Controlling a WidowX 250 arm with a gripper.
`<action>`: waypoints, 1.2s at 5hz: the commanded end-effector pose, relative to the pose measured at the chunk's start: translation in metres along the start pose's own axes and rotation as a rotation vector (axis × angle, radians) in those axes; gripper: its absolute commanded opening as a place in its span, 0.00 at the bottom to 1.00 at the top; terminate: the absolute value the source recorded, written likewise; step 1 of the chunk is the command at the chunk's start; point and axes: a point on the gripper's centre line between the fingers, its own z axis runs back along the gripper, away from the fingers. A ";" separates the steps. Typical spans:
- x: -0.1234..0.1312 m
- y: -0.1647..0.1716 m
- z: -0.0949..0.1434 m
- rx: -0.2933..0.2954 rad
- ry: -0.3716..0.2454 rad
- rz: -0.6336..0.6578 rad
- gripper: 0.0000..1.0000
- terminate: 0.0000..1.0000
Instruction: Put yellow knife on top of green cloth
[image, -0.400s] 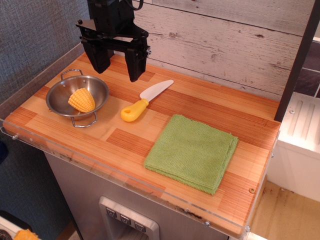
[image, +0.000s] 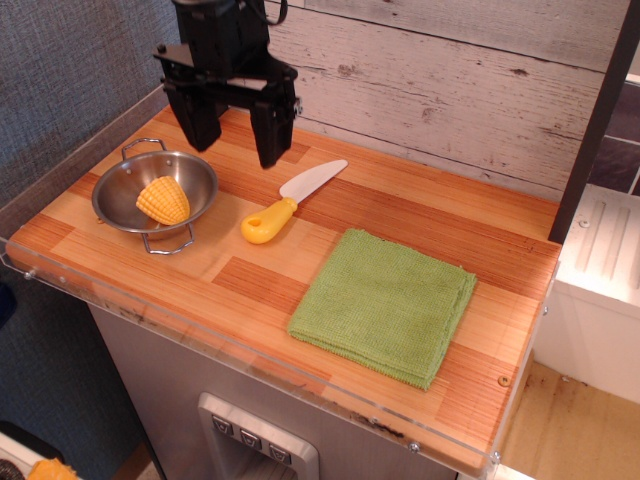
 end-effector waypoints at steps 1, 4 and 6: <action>0.011 -0.001 -0.026 0.015 0.012 -0.007 1.00 0.00; 0.038 -0.002 -0.059 0.075 0.017 -0.034 1.00 0.00; 0.030 0.007 -0.087 0.126 0.097 -0.036 1.00 0.00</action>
